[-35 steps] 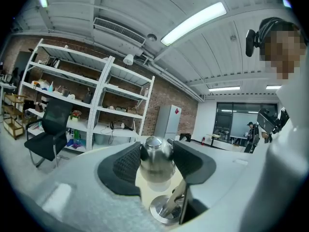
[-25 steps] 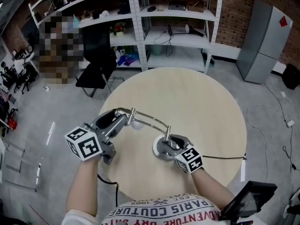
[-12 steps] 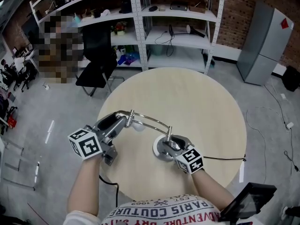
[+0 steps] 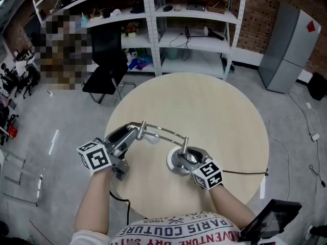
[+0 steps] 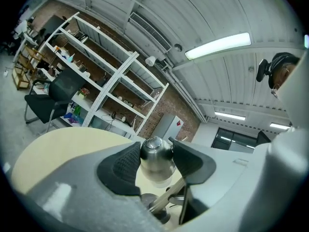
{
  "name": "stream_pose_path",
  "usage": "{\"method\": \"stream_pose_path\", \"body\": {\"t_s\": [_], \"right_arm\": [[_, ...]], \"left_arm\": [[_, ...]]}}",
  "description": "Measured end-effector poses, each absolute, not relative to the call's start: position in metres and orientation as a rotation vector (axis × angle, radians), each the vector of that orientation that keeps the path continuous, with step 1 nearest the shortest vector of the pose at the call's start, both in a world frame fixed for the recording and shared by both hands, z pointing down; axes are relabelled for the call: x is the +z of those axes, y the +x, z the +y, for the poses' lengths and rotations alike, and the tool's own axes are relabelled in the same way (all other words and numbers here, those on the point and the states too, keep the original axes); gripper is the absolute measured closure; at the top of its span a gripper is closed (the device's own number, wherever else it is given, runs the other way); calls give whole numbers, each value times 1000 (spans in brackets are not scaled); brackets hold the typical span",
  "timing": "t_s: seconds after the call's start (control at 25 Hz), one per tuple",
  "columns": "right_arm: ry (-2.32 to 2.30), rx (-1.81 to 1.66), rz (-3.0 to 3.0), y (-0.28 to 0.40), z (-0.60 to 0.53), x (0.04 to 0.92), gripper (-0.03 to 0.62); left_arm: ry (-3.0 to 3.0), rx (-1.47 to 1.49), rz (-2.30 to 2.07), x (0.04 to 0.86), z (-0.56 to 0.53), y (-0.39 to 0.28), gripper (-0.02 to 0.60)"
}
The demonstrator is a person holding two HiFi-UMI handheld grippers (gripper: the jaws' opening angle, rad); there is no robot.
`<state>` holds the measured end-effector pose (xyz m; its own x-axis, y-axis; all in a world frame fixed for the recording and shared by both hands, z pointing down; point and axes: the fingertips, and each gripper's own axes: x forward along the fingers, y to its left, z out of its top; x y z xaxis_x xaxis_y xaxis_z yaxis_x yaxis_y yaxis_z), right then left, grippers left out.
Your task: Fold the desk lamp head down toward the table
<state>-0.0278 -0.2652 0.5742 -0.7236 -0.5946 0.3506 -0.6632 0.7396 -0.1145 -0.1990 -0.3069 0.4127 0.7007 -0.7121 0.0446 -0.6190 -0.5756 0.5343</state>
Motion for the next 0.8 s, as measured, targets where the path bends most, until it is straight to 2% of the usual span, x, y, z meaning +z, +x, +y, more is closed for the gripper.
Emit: {"method": "stream_pose_path", "body": {"t_s": [0.8], "right_arm": [[987, 337, -2646, -28, -265, 575, 424]], "left_arm": [[2235, -352, -941, 457, -308, -205, 365]]}}
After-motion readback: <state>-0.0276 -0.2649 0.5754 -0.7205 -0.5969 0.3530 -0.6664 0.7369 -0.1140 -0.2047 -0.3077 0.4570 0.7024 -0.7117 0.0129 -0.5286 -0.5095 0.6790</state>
